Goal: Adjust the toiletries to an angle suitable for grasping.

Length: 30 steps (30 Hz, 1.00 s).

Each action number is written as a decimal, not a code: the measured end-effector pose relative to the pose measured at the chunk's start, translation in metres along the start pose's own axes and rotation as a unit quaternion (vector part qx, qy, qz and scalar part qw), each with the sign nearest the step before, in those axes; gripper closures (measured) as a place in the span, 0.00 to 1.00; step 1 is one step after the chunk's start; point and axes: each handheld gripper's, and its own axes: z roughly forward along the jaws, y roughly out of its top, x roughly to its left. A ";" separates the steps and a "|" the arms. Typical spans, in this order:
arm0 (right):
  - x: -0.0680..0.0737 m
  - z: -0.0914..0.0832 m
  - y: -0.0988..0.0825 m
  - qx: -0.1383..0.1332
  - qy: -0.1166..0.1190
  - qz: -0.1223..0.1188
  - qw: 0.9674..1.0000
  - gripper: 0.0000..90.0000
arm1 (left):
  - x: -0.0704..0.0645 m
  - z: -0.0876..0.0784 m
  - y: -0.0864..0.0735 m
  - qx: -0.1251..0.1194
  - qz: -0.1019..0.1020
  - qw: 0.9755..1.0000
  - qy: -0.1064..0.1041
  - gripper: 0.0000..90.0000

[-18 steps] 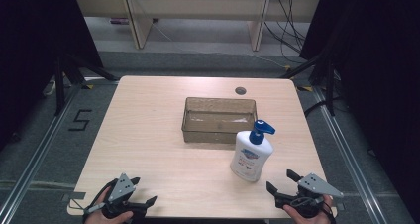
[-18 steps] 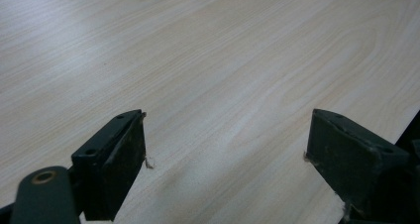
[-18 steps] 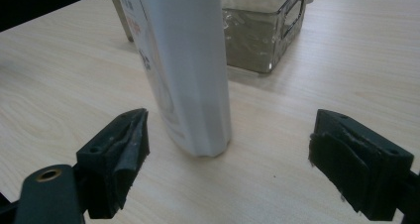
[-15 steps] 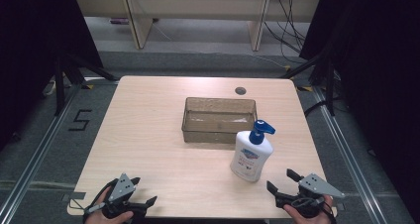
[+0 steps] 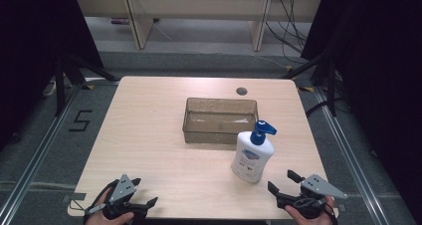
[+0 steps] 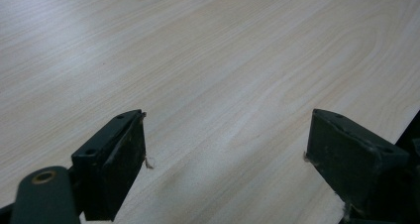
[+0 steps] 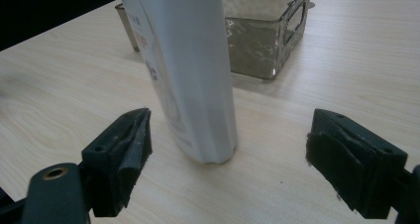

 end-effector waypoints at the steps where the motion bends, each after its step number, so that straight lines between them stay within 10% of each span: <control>1: 0.000 0.000 0.000 0.000 0.000 0.001 1.000 0.19 | 0.000 0.000 0.000 0.000 -0.001 1.000 -0.003 0.16; 30: 0.010 -0.014 0.016 -0.042 0.028 -0.008 0.999 0.23 | 0.000 0.000 0.000 0.000 0.000 1.000 0.000 0.16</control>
